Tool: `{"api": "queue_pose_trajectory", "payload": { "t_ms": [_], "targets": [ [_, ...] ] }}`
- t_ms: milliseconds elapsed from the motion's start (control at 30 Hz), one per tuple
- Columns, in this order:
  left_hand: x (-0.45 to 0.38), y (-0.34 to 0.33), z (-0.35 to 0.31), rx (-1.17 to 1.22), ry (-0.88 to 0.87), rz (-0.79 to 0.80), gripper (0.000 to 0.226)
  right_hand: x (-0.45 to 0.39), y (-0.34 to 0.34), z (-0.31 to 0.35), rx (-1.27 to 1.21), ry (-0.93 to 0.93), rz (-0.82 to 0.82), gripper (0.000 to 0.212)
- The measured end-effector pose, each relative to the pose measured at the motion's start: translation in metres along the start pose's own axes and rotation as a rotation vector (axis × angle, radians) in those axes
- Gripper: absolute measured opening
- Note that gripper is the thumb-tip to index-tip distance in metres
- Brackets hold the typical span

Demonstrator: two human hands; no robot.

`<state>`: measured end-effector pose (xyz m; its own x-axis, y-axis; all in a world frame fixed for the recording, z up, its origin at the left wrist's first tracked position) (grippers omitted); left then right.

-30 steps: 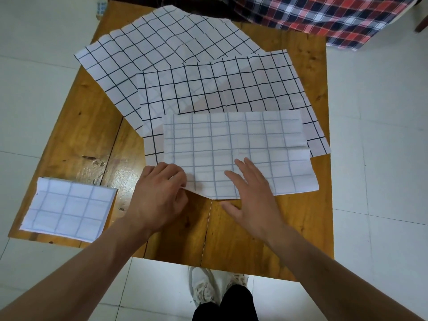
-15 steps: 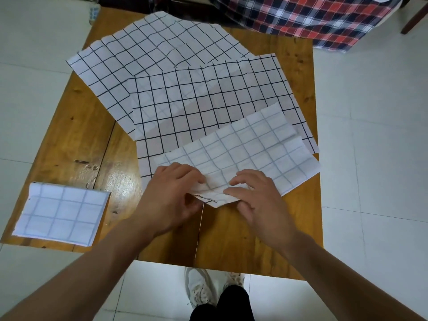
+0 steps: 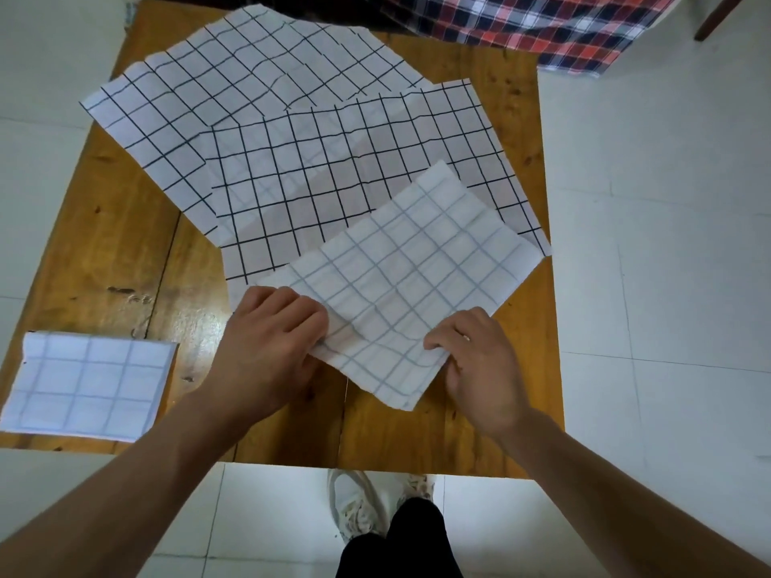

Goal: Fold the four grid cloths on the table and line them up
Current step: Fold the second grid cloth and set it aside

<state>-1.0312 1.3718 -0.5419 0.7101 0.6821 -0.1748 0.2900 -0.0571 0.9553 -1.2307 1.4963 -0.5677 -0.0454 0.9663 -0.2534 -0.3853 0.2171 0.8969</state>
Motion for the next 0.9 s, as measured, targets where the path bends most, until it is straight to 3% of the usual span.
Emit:
{"api": "queue_pose_trajectory", "payload": {
  "t_ms": [133,400,667,833,900],
  "targets": [
    [0.015,0.018,0.002,0.001,0.016,-0.033,0.012,-0.022,-0.005,0.001,-0.028,0.038,-0.028,0.034],
    [0.033,0.005,-0.007,0.043,0.056,0.074,0.013,0.007,-0.003,-0.033,-0.152,-0.003,-0.043,0.024],
    [0.043,-0.012,-0.031,0.140,0.016,0.192,0.010,0.033,-0.009,-0.049,-0.094,-0.045,0.128,0.073],
    [0.039,-0.011,-0.026,0.221,0.024,0.210,0.009,0.024,-0.017,-0.057,-0.143,0.041,0.078,0.082],
    [0.035,-0.008,-0.024,0.247,0.026,0.196,0.009,0.019,-0.020,-0.059,-0.160,0.020,0.055,0.074]
  ]
}}
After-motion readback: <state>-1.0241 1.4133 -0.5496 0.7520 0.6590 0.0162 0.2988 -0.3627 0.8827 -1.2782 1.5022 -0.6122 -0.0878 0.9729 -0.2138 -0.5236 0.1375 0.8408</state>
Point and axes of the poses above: each hand's wrist, its own x-axis away from the middle knuckle, its own y-axis out of the back of the hand, z = x × y, the point moved 5 cm from there along -x, towards the middle knuckle, and after that the axes turned 14 degrees about y, right-handed, at the moved point
